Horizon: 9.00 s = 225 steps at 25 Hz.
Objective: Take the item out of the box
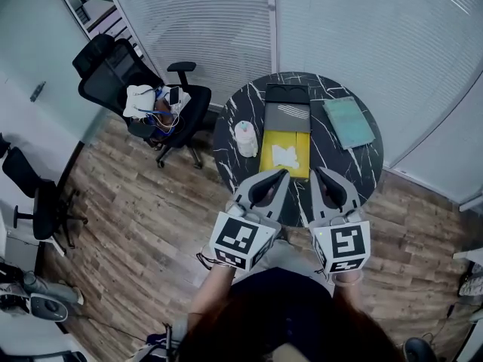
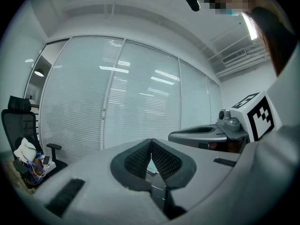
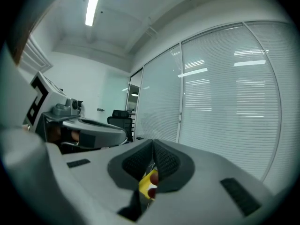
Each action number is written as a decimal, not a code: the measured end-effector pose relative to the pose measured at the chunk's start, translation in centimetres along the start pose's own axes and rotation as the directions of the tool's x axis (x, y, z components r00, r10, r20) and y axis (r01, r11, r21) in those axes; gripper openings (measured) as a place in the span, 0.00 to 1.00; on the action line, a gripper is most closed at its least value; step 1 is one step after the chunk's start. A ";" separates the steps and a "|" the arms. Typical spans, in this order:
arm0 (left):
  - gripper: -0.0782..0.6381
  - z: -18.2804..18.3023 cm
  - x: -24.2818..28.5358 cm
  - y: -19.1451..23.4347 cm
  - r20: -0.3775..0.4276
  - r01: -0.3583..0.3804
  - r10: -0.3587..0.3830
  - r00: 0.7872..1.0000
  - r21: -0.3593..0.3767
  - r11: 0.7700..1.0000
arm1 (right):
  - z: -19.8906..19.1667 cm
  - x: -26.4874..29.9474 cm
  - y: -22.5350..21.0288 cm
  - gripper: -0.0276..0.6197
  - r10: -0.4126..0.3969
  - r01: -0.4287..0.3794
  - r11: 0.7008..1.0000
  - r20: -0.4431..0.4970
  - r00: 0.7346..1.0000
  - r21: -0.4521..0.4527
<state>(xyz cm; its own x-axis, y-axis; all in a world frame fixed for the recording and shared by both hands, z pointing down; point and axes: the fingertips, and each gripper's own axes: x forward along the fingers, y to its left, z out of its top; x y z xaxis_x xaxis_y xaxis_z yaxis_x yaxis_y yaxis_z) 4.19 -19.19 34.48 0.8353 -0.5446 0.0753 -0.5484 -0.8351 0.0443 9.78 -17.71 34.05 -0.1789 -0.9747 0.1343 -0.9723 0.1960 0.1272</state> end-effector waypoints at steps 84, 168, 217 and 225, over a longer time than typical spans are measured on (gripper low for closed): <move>0.15 -6.6 13.4 14.1 -0.194 -0.206 0.180 0.965 -0.128 0.970 | -26.5 21.3 -0.3 0.17 0.363 -0.546 0.830 -0.630 0.686 -0.117; 0.15 -5.5 8.5 11.1 -0.160 -0.185 0.168 0.973 -0.100 0.978 | -27.7 19.9 0.4 0.08 0.212 -0.450 0.866 -0.655 0.726 -0.218; 0.15 -2.3 -3.9 1.6 -0.052 -0.093 0.092 0.994 -0.024 0.995 | -15.2 7.7 3.3 0.08 0.090 -0.177 0.967 -0.404 0.910 -0.183; 0.15 -1.7 -6.3 0.3 -0.031 -0.099 0.099 0.995 -0.017 0.995 | -13.2 5.4 4.1 0.08 0.074 -0.146 0.973 -0.363 0.929 -0.177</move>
<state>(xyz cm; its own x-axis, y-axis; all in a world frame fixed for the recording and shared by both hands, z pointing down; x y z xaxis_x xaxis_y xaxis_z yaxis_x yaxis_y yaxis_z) -1.33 -15.91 35.69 0.7755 -0.6216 0.1101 -0.6292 -0.7754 0.0536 6.85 -20.73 48.24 -0.1832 -0.8516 0.4911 -0.8937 0.3525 0.2778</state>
